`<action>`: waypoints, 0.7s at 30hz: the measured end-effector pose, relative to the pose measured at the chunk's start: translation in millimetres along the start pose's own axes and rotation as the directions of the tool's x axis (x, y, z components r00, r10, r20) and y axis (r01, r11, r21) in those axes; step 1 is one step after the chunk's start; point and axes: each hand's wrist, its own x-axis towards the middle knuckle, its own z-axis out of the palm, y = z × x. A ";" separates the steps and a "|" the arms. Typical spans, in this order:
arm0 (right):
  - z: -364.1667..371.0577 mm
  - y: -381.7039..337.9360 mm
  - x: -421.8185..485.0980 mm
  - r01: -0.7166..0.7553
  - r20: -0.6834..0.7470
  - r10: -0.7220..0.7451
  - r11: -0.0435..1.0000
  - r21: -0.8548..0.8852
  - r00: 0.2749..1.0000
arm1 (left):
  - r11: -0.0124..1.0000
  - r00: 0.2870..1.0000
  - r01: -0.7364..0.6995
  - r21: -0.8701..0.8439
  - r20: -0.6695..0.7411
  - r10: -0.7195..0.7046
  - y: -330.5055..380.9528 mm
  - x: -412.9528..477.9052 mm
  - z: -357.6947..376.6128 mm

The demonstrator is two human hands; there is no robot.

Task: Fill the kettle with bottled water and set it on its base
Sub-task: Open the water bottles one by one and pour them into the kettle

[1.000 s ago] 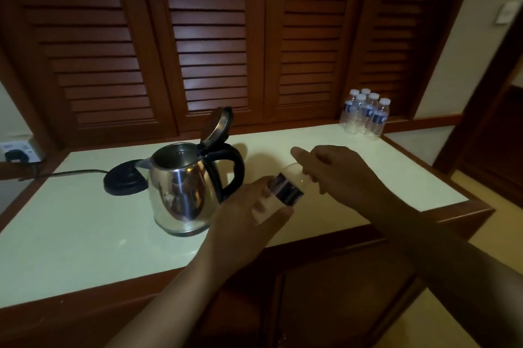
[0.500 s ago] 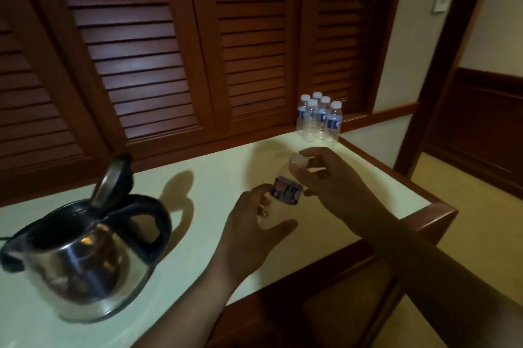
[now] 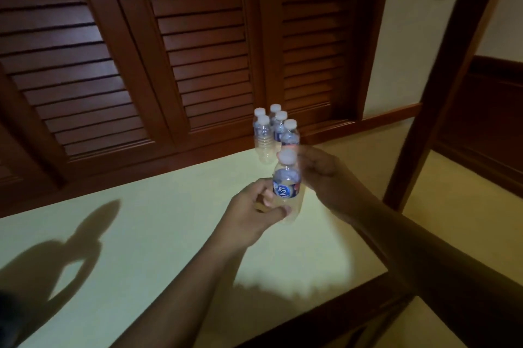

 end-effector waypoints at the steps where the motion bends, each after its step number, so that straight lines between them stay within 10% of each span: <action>1: -7.2 12.4 6.1 0.041 -0.006 -0.042 0.991 -0.125 0.999 | 1.000 0.999 0.015 -0.007 -0.032 -0.015 -2.1 8.3 7.4; 8: -24.5 96.7 41.7 -0.223 -0.348 0.187 0.973 -0.066 0.919 | 0.986 0.945 0.162 0.043 -0.293 -0.143 -20.3 65.4 35.7; 21: -22.7 176.6 114.8 -0.318 -0.219 0.295 0.945 -0.074 0.930 | 0.942 0.868 0.321 0.094 -0.427 -0.253 -34.3 145.3 48.1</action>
